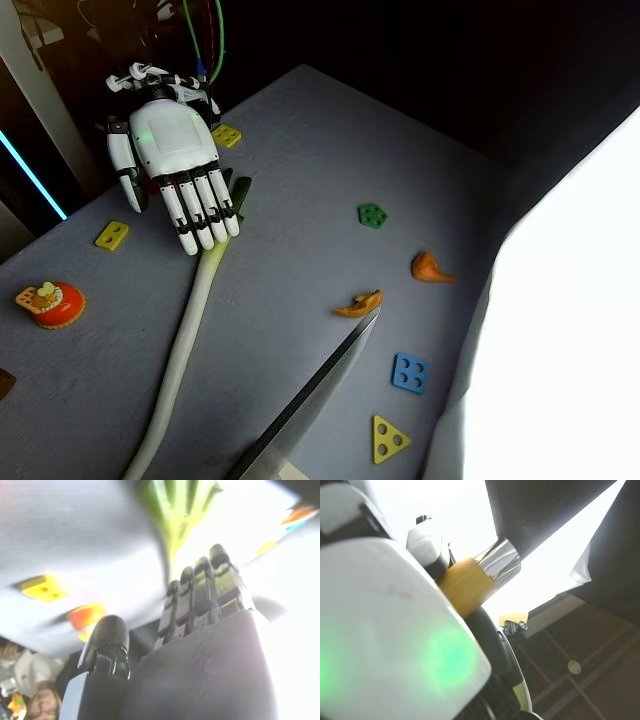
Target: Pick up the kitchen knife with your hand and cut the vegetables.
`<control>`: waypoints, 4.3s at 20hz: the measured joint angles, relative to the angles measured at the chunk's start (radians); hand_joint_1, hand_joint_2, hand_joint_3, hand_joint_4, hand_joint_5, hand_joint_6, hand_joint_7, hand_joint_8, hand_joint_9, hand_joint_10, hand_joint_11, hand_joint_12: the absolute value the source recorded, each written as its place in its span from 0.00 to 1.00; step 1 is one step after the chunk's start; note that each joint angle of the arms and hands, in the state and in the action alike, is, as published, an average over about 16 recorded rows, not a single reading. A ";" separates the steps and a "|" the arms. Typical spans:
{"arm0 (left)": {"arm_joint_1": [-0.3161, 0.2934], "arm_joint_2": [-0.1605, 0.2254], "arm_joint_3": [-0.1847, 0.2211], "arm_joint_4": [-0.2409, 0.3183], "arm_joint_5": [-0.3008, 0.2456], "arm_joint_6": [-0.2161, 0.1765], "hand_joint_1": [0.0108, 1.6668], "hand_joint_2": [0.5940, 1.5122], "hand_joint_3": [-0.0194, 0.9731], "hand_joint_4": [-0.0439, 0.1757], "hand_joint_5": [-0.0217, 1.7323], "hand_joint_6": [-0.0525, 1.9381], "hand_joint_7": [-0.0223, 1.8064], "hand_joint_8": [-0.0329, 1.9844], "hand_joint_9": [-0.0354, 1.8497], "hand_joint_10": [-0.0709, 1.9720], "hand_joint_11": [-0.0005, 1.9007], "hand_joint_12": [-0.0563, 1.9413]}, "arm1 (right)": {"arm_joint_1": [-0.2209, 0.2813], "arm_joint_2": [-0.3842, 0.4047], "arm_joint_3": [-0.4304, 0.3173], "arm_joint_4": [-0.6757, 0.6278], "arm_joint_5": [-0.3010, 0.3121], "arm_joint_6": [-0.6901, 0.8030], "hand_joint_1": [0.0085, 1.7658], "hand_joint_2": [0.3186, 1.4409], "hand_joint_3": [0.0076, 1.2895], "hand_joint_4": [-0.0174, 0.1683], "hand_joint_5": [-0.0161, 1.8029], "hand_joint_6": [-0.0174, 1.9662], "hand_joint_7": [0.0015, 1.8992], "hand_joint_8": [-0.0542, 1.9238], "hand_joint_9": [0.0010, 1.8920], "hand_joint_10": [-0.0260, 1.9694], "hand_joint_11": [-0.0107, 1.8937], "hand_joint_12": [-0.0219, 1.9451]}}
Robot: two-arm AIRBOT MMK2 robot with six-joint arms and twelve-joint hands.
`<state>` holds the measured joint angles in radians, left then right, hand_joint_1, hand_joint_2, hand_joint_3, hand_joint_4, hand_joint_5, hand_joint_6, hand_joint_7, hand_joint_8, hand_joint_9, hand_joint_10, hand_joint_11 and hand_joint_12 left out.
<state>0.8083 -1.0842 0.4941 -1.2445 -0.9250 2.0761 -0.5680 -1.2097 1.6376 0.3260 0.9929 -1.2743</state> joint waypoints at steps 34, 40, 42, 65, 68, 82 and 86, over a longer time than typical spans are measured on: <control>-0.213 0.112 -0.002 -0.107 0.162 0.084 0.01 1.00 0.05 0.21 0.07 0.03 0.08 0.02 0.07 0.04 0.01 0.18 | -0.168 -0.212 0.321 0.025 0.012 0.328 0.86 0.29 0.74 0.98 0.74 0.96 0.79 0.92 0.81 0.91 0.83 0.93; -0.214 0.115 -0.003 -0.109 0.167 0.089 0.01 1.00 0.05 0.21 0.07 0.03 0.08 0.02 0.07 0.04 0.01 0.18 | -0.195 -0.230 0.378 -0.028 0.010 0.460 0.80 0.32 0.75 0.72 0.67 0.96 0.72 0.94 0.77 0.93 0.79 0.94; -0.215 0.115 -0.003 -0.110 0.168 0.091 0.01 1.00 0.05 0.21 0.07 0.03 0.08 0.02 0.07 0.04 0.01 0.18 | -0.199 -0.241 0.406 -0.052 0.007 0.501 0.77 0.34 0.73 0.61 0.63 0.93 0.67 0.94 0.72 0.94 0.75 0.95; -0.217 0.115 0.001 -0.110 0.170 0.097 0.01 1.00 0.04 0.21 0.07 0.03 0.08 0.02 0.07 0.04 0.01 0.17 | -0.204 -0.302 0.598 -0.235 0.067 0.601 0.55 0.70 0.01 0.20 0.17 0.42 0.15 0.51 0.08 0.63 0.10 0.74; -0.217 0.115 0.002 -0.110 0.170 0.097 0.01 1.00 0.04 0.21 0.07 0.03 0.08 0.02 0.07 0.04 0.01 0.17 | -0.210 -0.288 0.600 -0.267 0.083 0.617 0.51 0.65 0.01 0.26 0.10 0.28 0.09 0.35 0.06 0.46 0.06 0.56; -0.219 0.116 -0.004 -0.110 0.169 0.097 0.01 1.00 0.04 0.21 0.06 0.03 0.08 0.02 0.07 0.04 0.01 0.14 | -0.292 -0.123 0.479 -0.407 0.176 0.705 0.42 0.51 0.01 0.41 0.02 0.00 0.01 0.02 0.01 0.02 0.01 0.01; -0.221 0.116 -0.007 -0.110 0.167 0.097 0.01 1.00 0.04 0.21 0.06 0.03 0.08 0.02 0.07 0.04 0.01 0.14 | -0.299 -0.005 0.322 -0.403 0.204 0.674 0.39 0.49 0.01 0.40 0.02 0.00 0.01 0.02 0.01 0.02 0.01 0.01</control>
<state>0.5872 -0.9682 0.4875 -1.3545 -0.7580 2.1732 -0.8670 -1.2145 1.9596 -0.0772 1.1968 -0.6001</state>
